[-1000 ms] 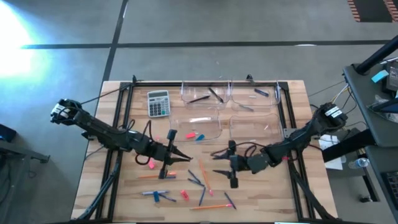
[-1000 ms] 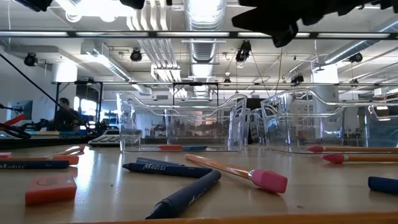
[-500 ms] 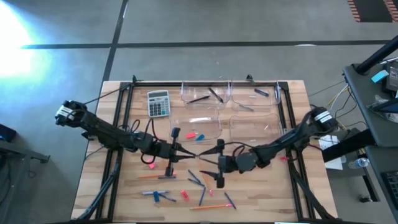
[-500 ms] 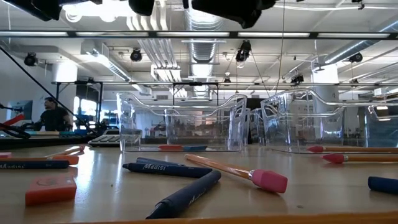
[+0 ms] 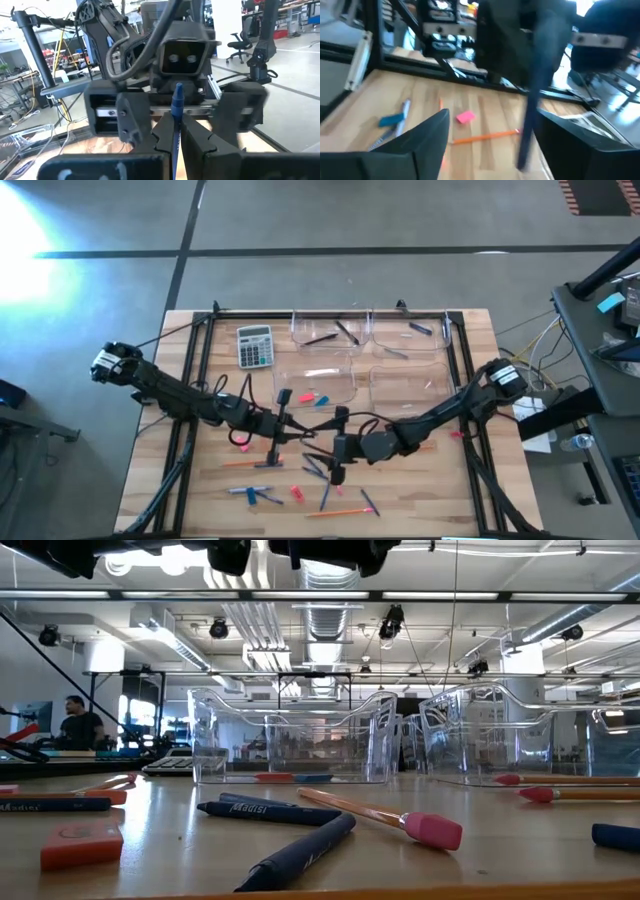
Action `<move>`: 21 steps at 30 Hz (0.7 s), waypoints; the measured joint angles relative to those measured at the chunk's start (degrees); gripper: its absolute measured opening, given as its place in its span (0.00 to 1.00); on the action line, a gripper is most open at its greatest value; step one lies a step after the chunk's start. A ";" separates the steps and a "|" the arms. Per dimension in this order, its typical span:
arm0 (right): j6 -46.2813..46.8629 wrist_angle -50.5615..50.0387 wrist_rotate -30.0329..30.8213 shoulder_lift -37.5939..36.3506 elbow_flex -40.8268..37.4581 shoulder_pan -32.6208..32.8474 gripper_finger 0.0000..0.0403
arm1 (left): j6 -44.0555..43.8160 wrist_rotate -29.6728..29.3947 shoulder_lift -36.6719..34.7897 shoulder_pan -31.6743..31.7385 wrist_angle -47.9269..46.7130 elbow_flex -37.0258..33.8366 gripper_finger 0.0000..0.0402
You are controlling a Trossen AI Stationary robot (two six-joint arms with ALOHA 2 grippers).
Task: Sort crayons/erasers/pens/pencils in bins
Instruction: Put the blue crayon into the top right transparent bin
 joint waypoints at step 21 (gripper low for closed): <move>5.17 1.27 -4.69 -3.06 -4.09 -0.76 0.36 | -1.29 0.07 0.01 -0.09 0.49 -0.27 0.00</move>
